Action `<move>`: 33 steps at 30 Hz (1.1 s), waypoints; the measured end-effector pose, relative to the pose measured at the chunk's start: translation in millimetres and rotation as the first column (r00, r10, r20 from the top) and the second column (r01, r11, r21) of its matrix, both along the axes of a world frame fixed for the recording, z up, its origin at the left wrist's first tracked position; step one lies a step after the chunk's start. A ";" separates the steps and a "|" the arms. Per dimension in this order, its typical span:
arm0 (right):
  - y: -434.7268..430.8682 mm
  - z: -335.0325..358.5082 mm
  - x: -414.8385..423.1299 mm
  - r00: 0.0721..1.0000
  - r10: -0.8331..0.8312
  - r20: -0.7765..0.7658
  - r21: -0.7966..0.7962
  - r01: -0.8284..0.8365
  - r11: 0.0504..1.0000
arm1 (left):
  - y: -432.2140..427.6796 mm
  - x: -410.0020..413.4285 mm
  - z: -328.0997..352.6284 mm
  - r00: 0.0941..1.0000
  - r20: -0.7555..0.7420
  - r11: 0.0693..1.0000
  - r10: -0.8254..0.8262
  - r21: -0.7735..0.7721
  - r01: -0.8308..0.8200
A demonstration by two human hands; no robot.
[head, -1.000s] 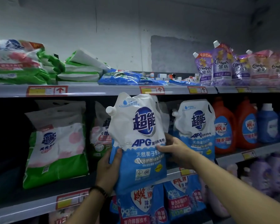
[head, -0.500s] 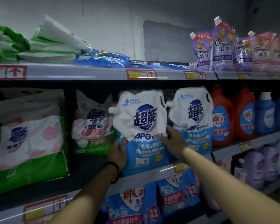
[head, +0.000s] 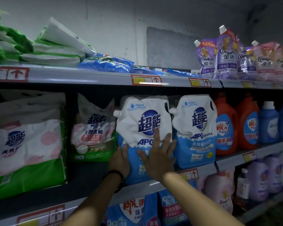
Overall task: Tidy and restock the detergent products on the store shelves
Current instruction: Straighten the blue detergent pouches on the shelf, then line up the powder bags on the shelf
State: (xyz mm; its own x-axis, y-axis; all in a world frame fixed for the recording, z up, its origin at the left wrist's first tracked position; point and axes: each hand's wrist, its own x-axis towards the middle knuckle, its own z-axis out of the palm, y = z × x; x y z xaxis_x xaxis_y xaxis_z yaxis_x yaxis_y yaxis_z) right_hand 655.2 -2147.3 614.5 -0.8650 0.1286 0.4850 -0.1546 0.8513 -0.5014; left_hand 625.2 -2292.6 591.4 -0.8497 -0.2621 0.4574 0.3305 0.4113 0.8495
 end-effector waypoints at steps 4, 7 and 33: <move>-10.4 -5.0 -13.9 0.993 -0.117 0.012 0.113 0.115 0.987 | -1.9 -6.1 -2.5 0.999 0.008 0.999 0.031 0.015 -0.031; -11.6 -0.3 -17.9 0.986 -0.136 0.101 0.165 0.118 0.979 | -2.1 -7.8 -3.4 0.998 0.026 0.998 0.061 -0.005 -0.060; -61.7 -12.3 44.2 0.957 -0.214 -0.194 0.203 0.253 0.946 | -271.9 156.7 -17.5 0.822 -0.375 0.361 0.429 -0.763 -0.537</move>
State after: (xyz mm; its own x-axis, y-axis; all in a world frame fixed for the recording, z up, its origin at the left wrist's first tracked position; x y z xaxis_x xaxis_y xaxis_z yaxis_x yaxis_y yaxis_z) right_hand 699.4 -2209.0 602.2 -0.7276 0.1891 0.6594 -0.0030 0.9604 -0.2787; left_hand 781.8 -2564.5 573.9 -0.6453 -0.0804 0.7597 -0.1120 0.9937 0.0101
